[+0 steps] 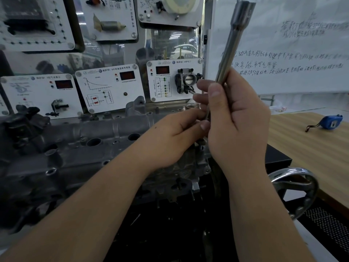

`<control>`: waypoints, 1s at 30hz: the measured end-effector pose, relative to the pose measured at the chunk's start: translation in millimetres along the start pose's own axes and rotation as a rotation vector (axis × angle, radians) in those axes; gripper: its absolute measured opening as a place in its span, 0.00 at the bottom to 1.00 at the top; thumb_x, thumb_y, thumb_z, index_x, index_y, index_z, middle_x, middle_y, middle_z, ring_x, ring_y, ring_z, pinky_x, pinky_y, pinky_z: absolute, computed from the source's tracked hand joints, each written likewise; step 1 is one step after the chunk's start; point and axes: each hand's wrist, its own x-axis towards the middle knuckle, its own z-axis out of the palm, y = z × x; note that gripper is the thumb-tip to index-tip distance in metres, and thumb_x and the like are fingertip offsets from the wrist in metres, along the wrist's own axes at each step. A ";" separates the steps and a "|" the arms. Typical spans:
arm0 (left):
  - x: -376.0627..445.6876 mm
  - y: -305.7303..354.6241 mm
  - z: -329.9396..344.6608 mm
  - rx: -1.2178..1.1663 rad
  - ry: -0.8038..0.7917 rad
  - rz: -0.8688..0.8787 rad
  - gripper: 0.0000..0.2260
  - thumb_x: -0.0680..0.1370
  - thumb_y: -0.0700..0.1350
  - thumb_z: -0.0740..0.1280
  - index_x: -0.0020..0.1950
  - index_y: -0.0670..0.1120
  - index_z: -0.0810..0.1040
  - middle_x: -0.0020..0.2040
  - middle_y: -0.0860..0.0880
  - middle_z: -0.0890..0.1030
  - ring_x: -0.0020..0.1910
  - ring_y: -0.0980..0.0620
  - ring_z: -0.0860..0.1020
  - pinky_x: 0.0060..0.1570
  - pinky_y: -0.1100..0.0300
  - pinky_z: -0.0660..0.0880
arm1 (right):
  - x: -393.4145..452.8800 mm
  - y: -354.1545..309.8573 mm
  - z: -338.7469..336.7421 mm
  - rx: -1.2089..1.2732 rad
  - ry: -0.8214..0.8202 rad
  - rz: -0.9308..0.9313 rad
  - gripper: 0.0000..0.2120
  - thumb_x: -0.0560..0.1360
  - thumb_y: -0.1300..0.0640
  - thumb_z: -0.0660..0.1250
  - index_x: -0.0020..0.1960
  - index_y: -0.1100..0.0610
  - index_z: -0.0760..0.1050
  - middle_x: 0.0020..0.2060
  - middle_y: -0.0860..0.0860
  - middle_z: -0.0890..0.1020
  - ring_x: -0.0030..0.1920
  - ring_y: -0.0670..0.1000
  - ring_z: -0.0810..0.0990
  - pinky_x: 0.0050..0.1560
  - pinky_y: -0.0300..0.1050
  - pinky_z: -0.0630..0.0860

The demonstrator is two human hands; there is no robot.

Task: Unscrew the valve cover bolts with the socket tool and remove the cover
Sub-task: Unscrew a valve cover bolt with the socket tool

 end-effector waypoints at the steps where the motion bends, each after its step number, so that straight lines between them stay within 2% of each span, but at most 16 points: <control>1: 0.0 0.6 0.0 0.005 0.011 -0.005 0.09 0.85 0.50 0.61 0.59 0.55 0.80 0.48 0.49 0.85 0.46 0.47 0.82 0.48 0.45 0.78 | 0.4 0.5 0.3 0.011 -0.003 0.007 0.17 0.84 0.57 0.59 0.71 0.59 0.74 0.50 0.44 0.85 0.50 0.43 0.85 0.48 0.45 0.83; 3: 1.4 1.1 0.3 0.013 0.027 -0.025 0.08 0.85 0.50 0.62 0.58 0.54 0.80 0.48 0.49 0.85 0.46 0.45 0.83 0.48 0.43 0.79 | 0.8 0.9 0.9 0.024 0.000 0.005 0.20 0.84 0.56 0.60 0.74 0.56 0.70 0.51 0.45 0.85 0.52 0.45 0.85 0.51 0.49 0.83; 5: 2.6 1.1 1.1 0.014 0.027 -0.043 0.08 0.85 0.50 0.63 0.59 0.52 0.80 0.49 0.46 0.85 0.48 0.40 0.83 0.48 0.38 0.79 | 1.3 1.2 0.9 0.019 -0.011 0.017 0.20 0.82 0.53 0.64 0.73 0.55 0.71 0.50 0.45 0.85 0.51 0.47 0.85 0.51 0.51 0.83; 9: 1.6 0.3 2.1 -0.007 0.025 -0.038 0.06 0.84 0.50 0.65 0.58 0.53 0.80 0.48 0.46 0.85 0.46 0.38 0.83 0.45 0.38 0.80 | 2.7 2.9 -1.5 -0.022 0.024 0.034 0.15 0.81 0.53 0.66 0.64 0.56 0.79 0.44 0.44 0.85 0.44 0.46 0.85 0.42 0.48 0.82; 12: 0.4 0.1 1.4 -0.035 0.041 -0.024 0.07 0.84 0.52 0.62 0.56 0.56 0.80 0.48 0.50 0.85 0.47 0.46 0.83 0.50 0.46 0.80 | 3.3 1.9 -1.3 -0.072 -0.003 0.000 0.13 0.82 0.53 0.61 0.60 0.56 0.80 0.45 0.42 0.85 0.47 0.43 0.85 0.44 0.45 0.83; 14: 0.4 0.8 0.9 -0.038 0.044 -0.013 0.09 0.83 0.53 0.60 0.56 0.58 0.80 0.49 0.52 0.85 0.48 0.49 0.83 0.52 0.50 0.80 | 4.8 2.1 -0.6 -0.064 -0.029 0.011 0.15 0.82 0.55 0.59 0.66 0.56 0.77 0.49 0.43 0.85 0.49 0.41 0.85 0.47 0.44 0.83; 16: 1.4 0.3 0.7 -0.049 0.046 -0.012 0.09 0.83 0.52 0.61 0.58 0.56 0.80 0.50 0.47 0.85 0.49 0.39 0.83 0.52 0.40 0.80 | 5.6 1.6 -0.3 -0.027 -0.044 0.026 0.19 0.83 0.56 0.60 0.73 0.54 0.72 0.50 0.44 0.86 0.51 0.43 0.85 0.51 0.47 0.83; 18: 2.6 0.0 0.8 -0.072 0.047 -0.018 0.09 0.84 0.50 0.63 0.61 0.51 0.80 0.53 0.41 0.85 0.51 0.33 0.82 0.51 0.33 0.78 | 5.5 -0.4 0.0 -0.008 -0.050 0.017 0.20 0.82 0.54 0.62 0.74 0.54 0.70 0.52 0.43 0.85 0.51 0.46 0.85 0.51 0.48 0.83; 21: 3.9 -1.4 1.1 -0.068 0.037 -0.043 0.10 0.84 0.48 0.65 0.65 0.51 0.78 0.55 0.40 0.84 0.54 0.33 0.82 0.53 0.33 0.78 | 7.8 -3.8 0.4 -0.034 -0.039 0.005 0.18 0.81 0.52 0.66 0.70 0.52 0.74 0.52 0.40 0.83 0.48 0.47 0.85 0.45 0.47 0.83; 24: 3.6 -3.4 2.4 -0.077 0.044 -0.047 0.11 0.84 0.47 0.65 0.66 0.48 0.77 0.55 0.40 0.84 0.54 0.33 0.81 0.54 0.33 0.78 | 13.4 -4.9 -1.7 -0.094 -0.045 -0.011 0.13 0.80 0.55 0.67 0.64 0.47 0.78 0.49 0.42 0.84 0.46 0.48 0.84 0.41 0.53 0.83; 27: 3.1 -2.4 1.9 -0.096 0.042 -0.041 0.10 0.85 0.49 0.63 0.64 0.48 0.78 0.55 0.38 0.84 0.52 0.31 0.81 0.53 0.31 0.77 | 17.6 -6.5 -4.1 -0.080 -0.124 -0.008 0.09 0.80 0.57 0.65 0.58 0.50 0.80 0.44 0.42 0.84 0.47 0.47 0.85 0.43 0.54 0.83; 30: 2.9 -1.3 -0.6 -0.097 0.025 -0.031 0.13 0.86 0.50 0.60 0.63 0.46 0.78 0.56 0.34 0.81 0.53 0.30 0.80 0.55 0.30 0.76 | 21.0 -5.8 -4.5 -0.064 -0.185 0.018 0.09 0.81 0.58 0.63 0.56 0.55 0.80 0.45 0.42 0.85 0.49 0.44 0.85 0.47 0.51 0.84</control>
